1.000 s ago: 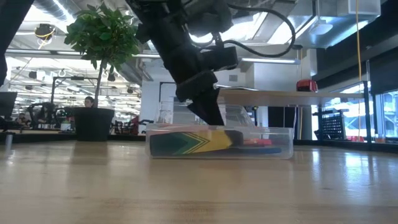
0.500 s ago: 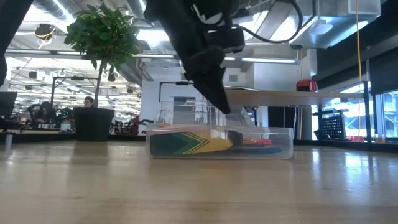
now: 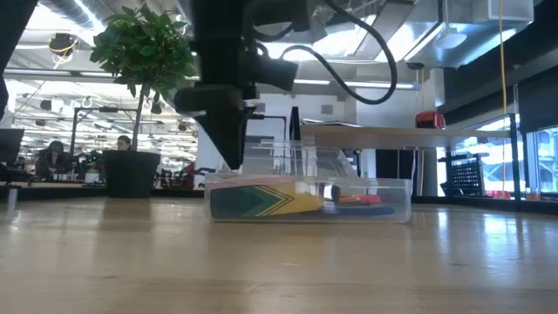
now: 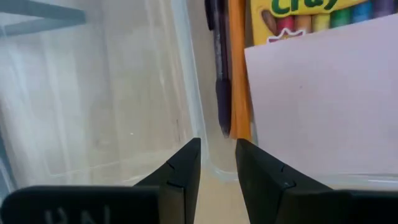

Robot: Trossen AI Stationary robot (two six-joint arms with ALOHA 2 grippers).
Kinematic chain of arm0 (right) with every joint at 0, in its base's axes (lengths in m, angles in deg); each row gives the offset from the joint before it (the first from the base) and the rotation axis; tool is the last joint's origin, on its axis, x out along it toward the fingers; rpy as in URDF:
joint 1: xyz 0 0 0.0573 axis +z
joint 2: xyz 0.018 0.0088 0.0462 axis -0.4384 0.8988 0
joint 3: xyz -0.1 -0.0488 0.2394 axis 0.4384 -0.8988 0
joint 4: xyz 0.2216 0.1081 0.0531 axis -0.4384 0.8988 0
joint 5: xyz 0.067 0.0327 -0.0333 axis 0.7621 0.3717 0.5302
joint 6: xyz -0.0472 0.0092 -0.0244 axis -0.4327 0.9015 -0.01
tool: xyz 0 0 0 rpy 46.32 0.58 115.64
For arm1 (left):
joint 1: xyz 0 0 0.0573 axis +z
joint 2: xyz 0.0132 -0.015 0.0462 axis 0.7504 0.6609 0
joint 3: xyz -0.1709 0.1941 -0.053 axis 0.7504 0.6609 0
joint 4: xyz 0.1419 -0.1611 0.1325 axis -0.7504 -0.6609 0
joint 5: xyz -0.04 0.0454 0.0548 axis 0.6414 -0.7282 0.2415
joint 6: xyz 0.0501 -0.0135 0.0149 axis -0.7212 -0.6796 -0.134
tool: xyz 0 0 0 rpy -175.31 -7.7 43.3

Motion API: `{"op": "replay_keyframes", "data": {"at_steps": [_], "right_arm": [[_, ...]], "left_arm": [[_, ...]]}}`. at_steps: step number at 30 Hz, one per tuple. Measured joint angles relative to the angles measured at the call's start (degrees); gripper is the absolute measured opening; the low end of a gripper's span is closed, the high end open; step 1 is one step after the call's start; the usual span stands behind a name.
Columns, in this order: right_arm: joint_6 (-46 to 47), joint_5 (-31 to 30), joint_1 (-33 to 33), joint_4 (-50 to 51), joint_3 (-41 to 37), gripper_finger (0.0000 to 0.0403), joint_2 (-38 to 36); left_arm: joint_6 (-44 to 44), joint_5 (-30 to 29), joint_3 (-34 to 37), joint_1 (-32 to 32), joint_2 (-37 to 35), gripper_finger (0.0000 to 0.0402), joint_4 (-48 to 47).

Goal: Pack school essentials
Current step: Put the orange pencil with the orange eraser into the transparent supply box, then put the light green eraser into the transparent supply box

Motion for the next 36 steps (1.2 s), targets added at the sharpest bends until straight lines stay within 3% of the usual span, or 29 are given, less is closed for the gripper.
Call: {"op": "replay_keyframes", "data": {"at_steps": [7, 26, 36], "right_arm": [[-0.8, 0.0, 0.0, 0.0, 0.0, 0.0069, 0.0], [-0.8, 0.0, 0.0, 0.0, 0.0, 0.0069, 0.0], [-0.8, 0.0, 0.0, 0.0, 0.0, 0.0069, 0.0]], "left_arm": [[0.2, -3.2, 1.0, -1.2, 0.0, 0.0094, 0.3], [1.4, -3.1, 3.7, -2.1, 0.1, 0.0094, 2.7], [1.1, -3.8, -0.4, -2.3, 0.1, 0.0094, 2.4]]}}
